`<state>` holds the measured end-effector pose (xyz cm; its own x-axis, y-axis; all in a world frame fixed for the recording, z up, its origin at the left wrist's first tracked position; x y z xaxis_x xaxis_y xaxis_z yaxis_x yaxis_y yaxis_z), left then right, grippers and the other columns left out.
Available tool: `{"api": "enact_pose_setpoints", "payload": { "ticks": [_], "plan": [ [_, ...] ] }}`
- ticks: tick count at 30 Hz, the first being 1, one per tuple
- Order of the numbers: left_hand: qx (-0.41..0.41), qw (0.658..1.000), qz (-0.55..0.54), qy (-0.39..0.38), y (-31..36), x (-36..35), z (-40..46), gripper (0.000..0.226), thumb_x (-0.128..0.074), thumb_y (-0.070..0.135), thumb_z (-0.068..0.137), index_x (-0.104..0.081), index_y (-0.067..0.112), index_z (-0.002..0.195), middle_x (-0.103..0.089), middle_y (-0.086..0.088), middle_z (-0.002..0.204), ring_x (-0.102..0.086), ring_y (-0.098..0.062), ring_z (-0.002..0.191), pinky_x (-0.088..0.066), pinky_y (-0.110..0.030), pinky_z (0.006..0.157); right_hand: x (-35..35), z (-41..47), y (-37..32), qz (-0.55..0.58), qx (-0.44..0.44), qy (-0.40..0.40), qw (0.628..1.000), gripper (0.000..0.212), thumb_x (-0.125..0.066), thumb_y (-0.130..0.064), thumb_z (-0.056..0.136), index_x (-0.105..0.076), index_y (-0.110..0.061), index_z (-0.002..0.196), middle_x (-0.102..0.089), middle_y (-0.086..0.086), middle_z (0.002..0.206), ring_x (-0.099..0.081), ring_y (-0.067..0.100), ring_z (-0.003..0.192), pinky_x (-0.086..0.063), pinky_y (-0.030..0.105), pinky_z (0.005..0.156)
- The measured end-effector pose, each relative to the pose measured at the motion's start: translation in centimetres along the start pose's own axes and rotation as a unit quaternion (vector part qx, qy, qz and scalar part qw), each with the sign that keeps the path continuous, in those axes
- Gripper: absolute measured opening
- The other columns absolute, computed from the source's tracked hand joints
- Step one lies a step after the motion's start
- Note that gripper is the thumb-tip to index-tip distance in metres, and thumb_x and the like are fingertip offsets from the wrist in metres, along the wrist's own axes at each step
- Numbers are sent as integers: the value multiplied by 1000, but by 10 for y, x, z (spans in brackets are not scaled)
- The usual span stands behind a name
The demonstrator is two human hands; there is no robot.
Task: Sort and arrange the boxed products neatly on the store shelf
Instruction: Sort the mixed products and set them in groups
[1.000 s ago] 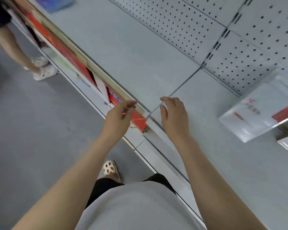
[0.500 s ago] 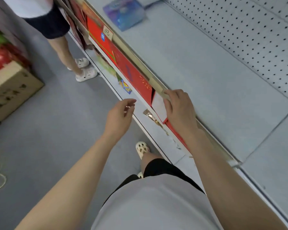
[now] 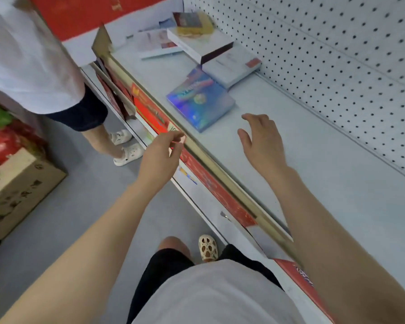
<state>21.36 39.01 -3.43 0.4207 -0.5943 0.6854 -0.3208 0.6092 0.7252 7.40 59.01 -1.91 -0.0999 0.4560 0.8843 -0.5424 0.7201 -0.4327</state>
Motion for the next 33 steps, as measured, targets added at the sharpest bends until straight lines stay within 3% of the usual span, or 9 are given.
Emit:
{"api": "enact_pose_setpoints", "payload": {
  "ticks": [4,7,13,16,19,22,27,29,33],
  "plan": [
    [-59,993,95,-46,-8,6,88,37,-58,22,94,-59,15,129,-60,-7,124,-57,-24,112,-38,-28,95,-19,77,0,-15,-66,-24,997,46,-50,-30,101,-45,-8,142,-52,19,132,-48,37,117,-39,43,96],
    [-83,979,151,-107,-20,-7,145,52,-65,30,89,-54,9,135,-54,-16,133,-52,-34,119,-37,-35,103,-46,117,4,-24,-150,-83,985,54,-50,-40,100,-42,-6,141,-52,21,133,-48,38,120,-39,42,98],
    [-105,952,194,-212,-45,-35,208,85,-74,47,76,-35,14,145,-38,-12,143,-40,-35,127,-34,-39,106,-86,146,0,-6,-255,-140,957,63,-58,-54,92,-51,-3,129,-58,20,127,-54,36,119,-40,38,94],
    [-135,949,150,-242,-50,-41,220,95,-80,45,71,-33,15,147,-39,-11,144,-43,-33,125,-37,-37,104,-81,146,4,19,-310,-128,942,57,-63,-64,83,-60,-12,108,-65,5,101,-61,30,100,-43,34,70],
    [-190,941,94,-264,-39,-46,227,95,-85,37,68,-36,19,148,-42,-6,146,-44,-26,127,-36,-29,103,-66,137,8,90,-348,-114,926,47,-71,-62,77,-53,-19,78,-55,-4,73,-55,20,72,-34,30,56],
    [-256,927,36,-271,-15,-52,234,75,-78,33,76,-45,22,142,-50,0,140,-50,-21,122,-35,-20,95,-44,127,9,174,-356,-73,915,37,-75,-46,81,-53,-17,81,-51,-3,70,-46,18,64,-31,28,54],
    [-303,926,74,-214,30,-74,275,60,-63,34,91,-43,9,141,-49,-12,142,-45,-29,128,-38,-35,104,9,108,21,141,-382,75,910,30,-70,-38,84,-54,-20,101,-54,-4,68,-54,22,68,-37,31,59],
    [-293,921,128,-222,44,-92,295,63,-58,36,93,-37,7,146,-39,-16,149,-34,-34,137,-31,-40,111,22,101,25,106,-391,109,908,31,-67,-36,87,-52,-20,108,-55,-1,71,-56,29,73,-37,32,63],
    [-340,845,313,-269,45,-131,306,64,-37,47,101,-20,14,153,-15,-17,160,-14,-37,146,-16,-46,118,38,87,38,36,-432,171,885,32,-61,-34,91,-45,-17,114,-54,-2,78,-54,30,76,-34,32,63]
  ]
}}
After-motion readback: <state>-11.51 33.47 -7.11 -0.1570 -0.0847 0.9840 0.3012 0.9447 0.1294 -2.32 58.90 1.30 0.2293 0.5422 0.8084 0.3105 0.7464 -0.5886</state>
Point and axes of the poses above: each hand's wrist, its own z-axis towards the middle knuckle, its own x-axis out of the back of the hand, y = z × x, the point moved 6 cm from there along z, towards the middle knuckle
